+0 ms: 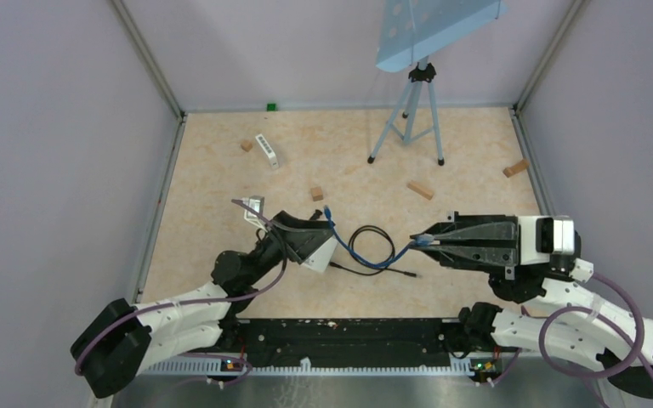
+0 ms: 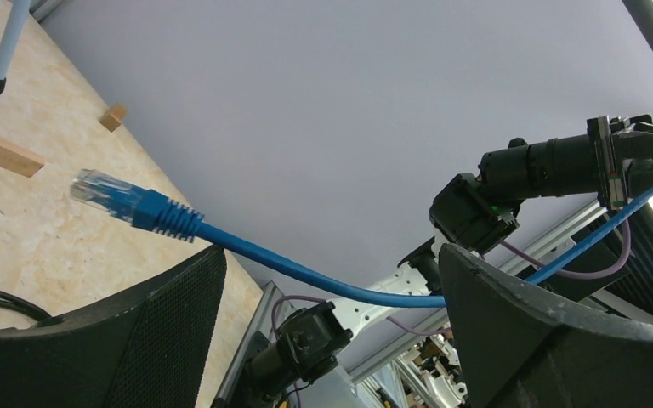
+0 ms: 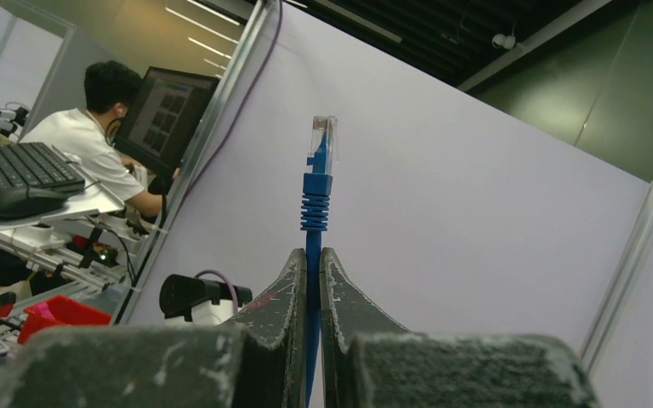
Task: Insert the plug into the switch port
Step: Insert the connector into the switch port.
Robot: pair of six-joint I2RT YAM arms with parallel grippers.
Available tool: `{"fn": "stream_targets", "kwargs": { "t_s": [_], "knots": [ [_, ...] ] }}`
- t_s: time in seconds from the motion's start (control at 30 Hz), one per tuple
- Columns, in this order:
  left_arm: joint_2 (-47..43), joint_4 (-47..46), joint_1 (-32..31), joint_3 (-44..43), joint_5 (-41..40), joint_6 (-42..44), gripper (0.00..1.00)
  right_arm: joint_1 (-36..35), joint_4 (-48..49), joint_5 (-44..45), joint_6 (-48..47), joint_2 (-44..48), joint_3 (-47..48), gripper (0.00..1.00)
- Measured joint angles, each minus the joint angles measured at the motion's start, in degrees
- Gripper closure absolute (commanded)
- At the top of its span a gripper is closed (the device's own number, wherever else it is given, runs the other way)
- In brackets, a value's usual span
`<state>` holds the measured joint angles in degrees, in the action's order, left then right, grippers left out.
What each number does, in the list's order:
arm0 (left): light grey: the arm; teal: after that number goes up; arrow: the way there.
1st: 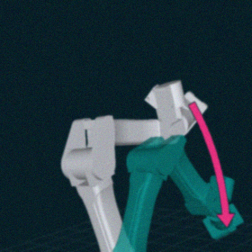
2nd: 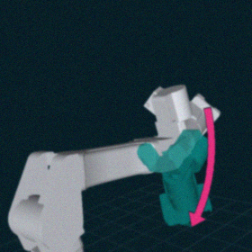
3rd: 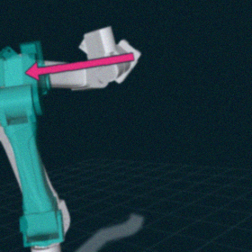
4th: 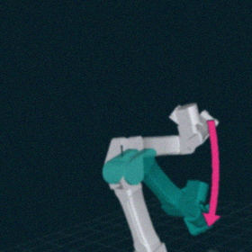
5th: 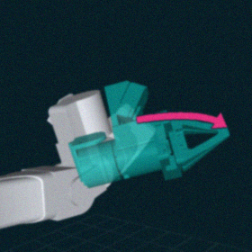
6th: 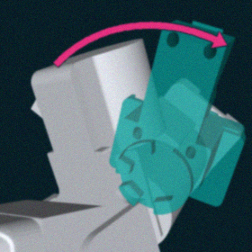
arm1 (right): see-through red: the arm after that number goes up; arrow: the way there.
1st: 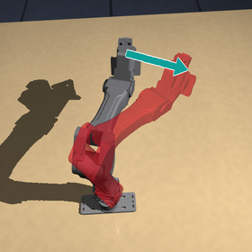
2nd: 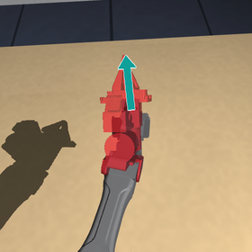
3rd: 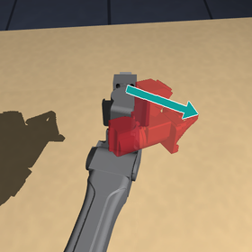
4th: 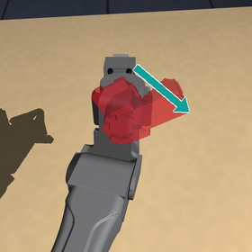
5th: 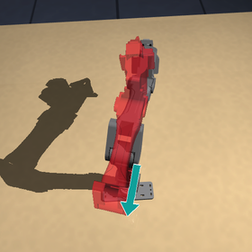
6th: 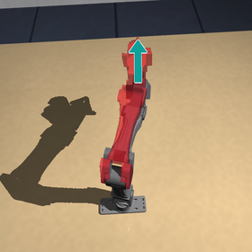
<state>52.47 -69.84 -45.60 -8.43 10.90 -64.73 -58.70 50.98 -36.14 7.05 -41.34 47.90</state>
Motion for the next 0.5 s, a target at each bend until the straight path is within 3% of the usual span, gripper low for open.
{"fn": "stream_targets", "kwargs": {
  "t_s": [0.5],
  "knots": [
    [6.5,-4.0,-0.1,-2.5,0.2,-2.3,0.09,0.0,7.3,-1.9,7.6,-0.4,-2.5,1.00]
  ]
}}
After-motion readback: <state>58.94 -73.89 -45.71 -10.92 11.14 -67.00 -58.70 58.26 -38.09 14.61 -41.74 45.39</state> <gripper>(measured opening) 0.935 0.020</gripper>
